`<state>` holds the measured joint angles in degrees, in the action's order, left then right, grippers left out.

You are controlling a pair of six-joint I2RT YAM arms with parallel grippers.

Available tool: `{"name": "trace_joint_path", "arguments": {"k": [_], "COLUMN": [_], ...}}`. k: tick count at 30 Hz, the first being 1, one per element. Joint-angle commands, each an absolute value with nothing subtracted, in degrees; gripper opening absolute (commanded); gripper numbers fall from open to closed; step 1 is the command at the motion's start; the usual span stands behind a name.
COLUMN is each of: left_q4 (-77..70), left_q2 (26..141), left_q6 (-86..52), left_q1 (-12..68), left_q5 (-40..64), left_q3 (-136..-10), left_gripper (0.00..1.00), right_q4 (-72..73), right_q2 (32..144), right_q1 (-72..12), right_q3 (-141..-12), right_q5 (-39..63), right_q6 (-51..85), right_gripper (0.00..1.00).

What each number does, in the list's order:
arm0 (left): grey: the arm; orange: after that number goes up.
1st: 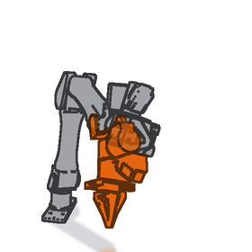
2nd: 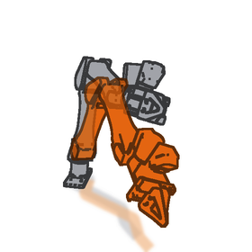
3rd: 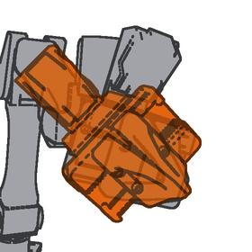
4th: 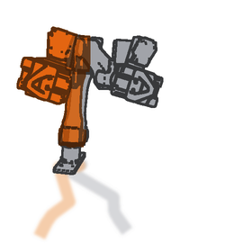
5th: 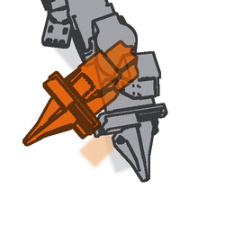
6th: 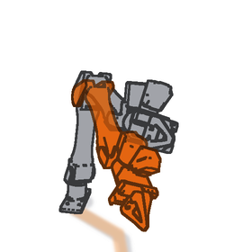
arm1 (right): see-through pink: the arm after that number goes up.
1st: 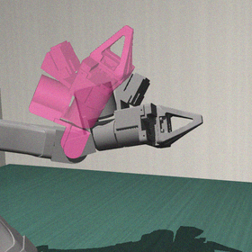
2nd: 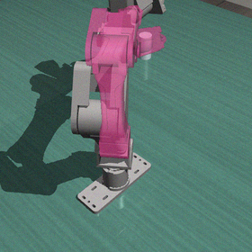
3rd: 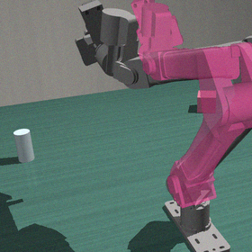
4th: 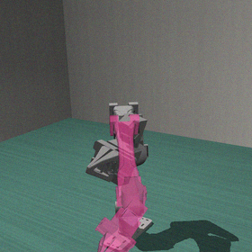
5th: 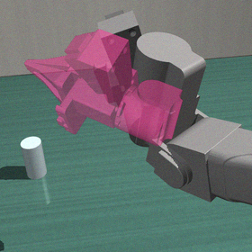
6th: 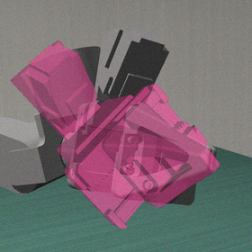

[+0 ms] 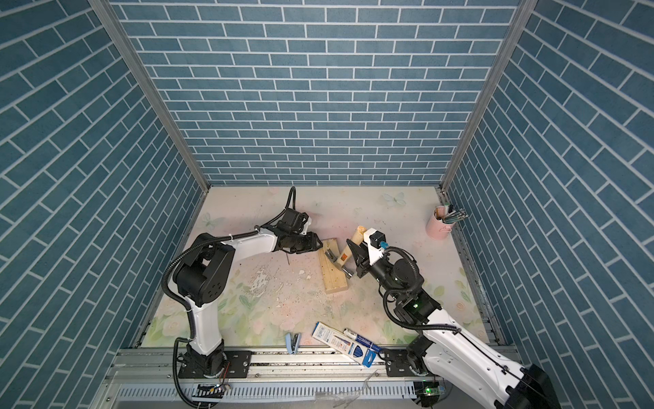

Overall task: Use a claw hammer to pull out a nail
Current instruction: Remove the nail from the mounting plate.

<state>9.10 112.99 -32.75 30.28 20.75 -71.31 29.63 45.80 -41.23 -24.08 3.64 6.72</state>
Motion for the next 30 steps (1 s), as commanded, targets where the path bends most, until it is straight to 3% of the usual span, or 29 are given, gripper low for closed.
{"name": "trace_joint_path", "arguments": {"k": [1, 30], "left_q4": [19.25, 17.26], "left_q2": [116.02, 115.66], "left_q6": [-32.59, -33.27], "left_q1": [30.21, 30.15], "left_q5": [17.17, 18.02], "left_q3": [-67.65, -66.25], "left_gripper": [0.52, 0.52], "right_q4": [21.43, 26.66], "right_q2": [48.36, 44.76], "right_q1": [-41.76, -41.78], "right_q3": [-20.24, -21.47], "right_q5": [6.3, -1.35], "right_q6": [13.54, 15.02], "right_gripper": [0.0, 0.0]}}
